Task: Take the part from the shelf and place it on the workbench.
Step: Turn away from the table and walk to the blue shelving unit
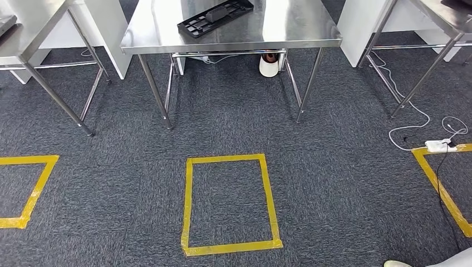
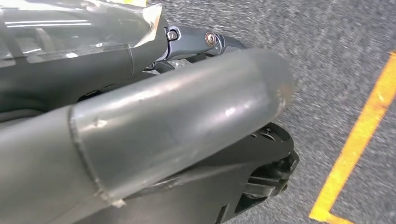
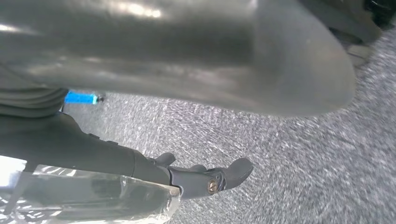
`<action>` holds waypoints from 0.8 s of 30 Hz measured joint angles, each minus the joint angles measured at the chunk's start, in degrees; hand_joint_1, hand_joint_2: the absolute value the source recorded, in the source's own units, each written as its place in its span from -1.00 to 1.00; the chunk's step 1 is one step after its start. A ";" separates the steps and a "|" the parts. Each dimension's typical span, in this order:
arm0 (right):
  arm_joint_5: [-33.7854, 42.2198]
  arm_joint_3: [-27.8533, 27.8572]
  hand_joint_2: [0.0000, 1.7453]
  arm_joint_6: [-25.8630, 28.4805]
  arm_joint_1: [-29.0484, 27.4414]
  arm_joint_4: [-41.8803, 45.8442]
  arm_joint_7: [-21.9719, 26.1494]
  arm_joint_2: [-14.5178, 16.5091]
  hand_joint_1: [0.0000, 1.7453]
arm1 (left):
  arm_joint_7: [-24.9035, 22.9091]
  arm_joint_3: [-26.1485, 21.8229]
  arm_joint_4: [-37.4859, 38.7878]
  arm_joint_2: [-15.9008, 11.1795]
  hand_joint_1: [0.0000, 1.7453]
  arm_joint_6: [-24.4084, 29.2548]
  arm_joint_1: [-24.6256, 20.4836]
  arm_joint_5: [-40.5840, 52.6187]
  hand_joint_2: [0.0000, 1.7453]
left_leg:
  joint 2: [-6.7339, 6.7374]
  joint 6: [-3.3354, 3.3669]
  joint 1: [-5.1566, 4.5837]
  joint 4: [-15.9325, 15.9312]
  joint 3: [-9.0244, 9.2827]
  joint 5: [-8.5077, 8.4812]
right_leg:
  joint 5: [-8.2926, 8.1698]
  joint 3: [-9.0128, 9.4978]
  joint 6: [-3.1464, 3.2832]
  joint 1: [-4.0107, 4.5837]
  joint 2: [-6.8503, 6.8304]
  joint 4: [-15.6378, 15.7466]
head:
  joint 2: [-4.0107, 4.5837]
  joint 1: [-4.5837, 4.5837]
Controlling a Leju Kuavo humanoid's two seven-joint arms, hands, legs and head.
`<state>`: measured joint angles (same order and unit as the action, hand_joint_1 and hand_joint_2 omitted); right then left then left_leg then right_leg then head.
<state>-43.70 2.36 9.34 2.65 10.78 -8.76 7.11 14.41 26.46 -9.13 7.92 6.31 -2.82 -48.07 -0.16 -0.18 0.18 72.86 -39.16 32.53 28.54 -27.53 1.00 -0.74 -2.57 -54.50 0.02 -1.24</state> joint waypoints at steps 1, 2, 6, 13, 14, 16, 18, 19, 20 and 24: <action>-0.07 0.00 -1.00 -0.14 -0.04 0.00 0.05 0.04 -1.00 | 0.02 0.02 0.02 0.05 -1.00 0.18 0.00 0.16 -1.00 | 0.28 0.08 0.01 -2.57 2.26 -1.35 | -0.10 -0.30 -0.08 0.03 -0.48 -0.20 | 0.00 -0.02; -0.10 0.00 -1.00 -0.24 -0.04 0.00 0.13 0.10 -1.00 | 0.04 0.04 0.04 0.11 -1.00 0.35 -0.02 0.31 -1.00 | 1.08 0.22 0.01 -6.72 5.30 -2.66 | -0.14 -0.38 -0.17 0.08 -0.96 -0.43 | 0.00 -0.03; -0.22 0.00 -1.00 -0.96 0.02 0.00 0.51 0.22 -1.00 | 0.13 0.12 0.09 0.32 -1.00 0.75 -0.29 0.76 -1.00 | 3.24 1.67 -0.67 -16.41 10.87 -3.88 | -0.47 -0.82 -0.98 0.76 -2.83 -1.04 | 0.00 0.17; -0.10 0.03 -1.00 -1.23 -0.07 0.00 0.66 0.17 -1.00 | 0.11 0.19 0.16 0.80 -1.00 0.77 -0.80 0.86 -1.00 | -0.63 3.77 -0.07 -17.44 8.73 -6.22 | 6.71 -7.63 -1.69 0.39 1.86 -15.72 | 0.00 0.60; -0.08 0.05 -1.00 -1.24 -0.17 0.00 0.65 0.14 -1.00 | 0.11 0.21 0.17 0.84 -1.00 0.77 -0.85 0.91 -1.00 | -1.33 3.73 -0.09 -17.41 8.40 -6.47 | 7.38 -8.63 -1.86 0.32 2.01 -18.11 | 0.00 0.60; -0.08 0.10 -1.00 -1.24 -0.26 0.00 0.65 0.05 -1.00 | 0.10 0.24 0.18 0.89 -1.00 0.77 -0.90 1.06 -1.00 | -2.79 3.49 -0.07 -17.33 7.98 -6.88 | 5.92 -7.33 -2.68 0.19 2.30 -16.21 | 0.00 0.62; -0.08 0.14 -1.00 -1.26 -0.21 0.00 0.66 -0.01 -1.00 | 0.12 0.33 0.19 0.98 -1.00 0.78 -1.05 1.26 -1.00 | -4.22 3.11 -0.13 -17.08 7.69 -7.15 | 2.67 -2.94 -3.47 -0.10 4.26 -7.74 | 0.00 0.67; -0.08 0.16 -1.00 -1.28 -0.21 0.00 0.67 0.01 -1.00 | 0.15 0.44 0.19 1.04 -1.00 0.81 -1.18 1.37 -1.00 | -4.88 2.90 -0.25 -16.80 7.43 -7.21 | 1.54 -1.24 -3.57 -0.23 5.55 -4.03 | 0.00 0.67; -0.05 0.19 -1.00 -1.31 -0.20 0.00 0.67 0.05 -1.00 | 0.26 0.56 0.19 1.10 -1.00 0.85 -1.30 1.48 -1.00 | -5.48 2.63 -0.37 -16.55 7.10 -7.31 | 0.99 -0.38 -3.48 -0.31 6.56 -1.84 | 0.00 0.69; 0.14 0.69 -1.00 -1.48 -0.13 0.00 0.68 0.38 -1.00 | 1.46 1.09 0.25 1.12 -1.00 0.99 -1.39 2.02 -1.00 | -6.41 1.28 -0.26 -15.48 5.49 -7.27 | 0.40 -0.13 -2.02 -0.63 5.02 -0.95 | 0.00 0.66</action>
<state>-43.56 3.05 7.86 2.52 10.78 -8.08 7.49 15.87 27.55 -8.87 9.04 7.31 -4.21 -46.05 -6.57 1.10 -0.08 57.38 -33.66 25.26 28.95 -27.66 -1.02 -1.37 2.44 -55.46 0.02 -0.57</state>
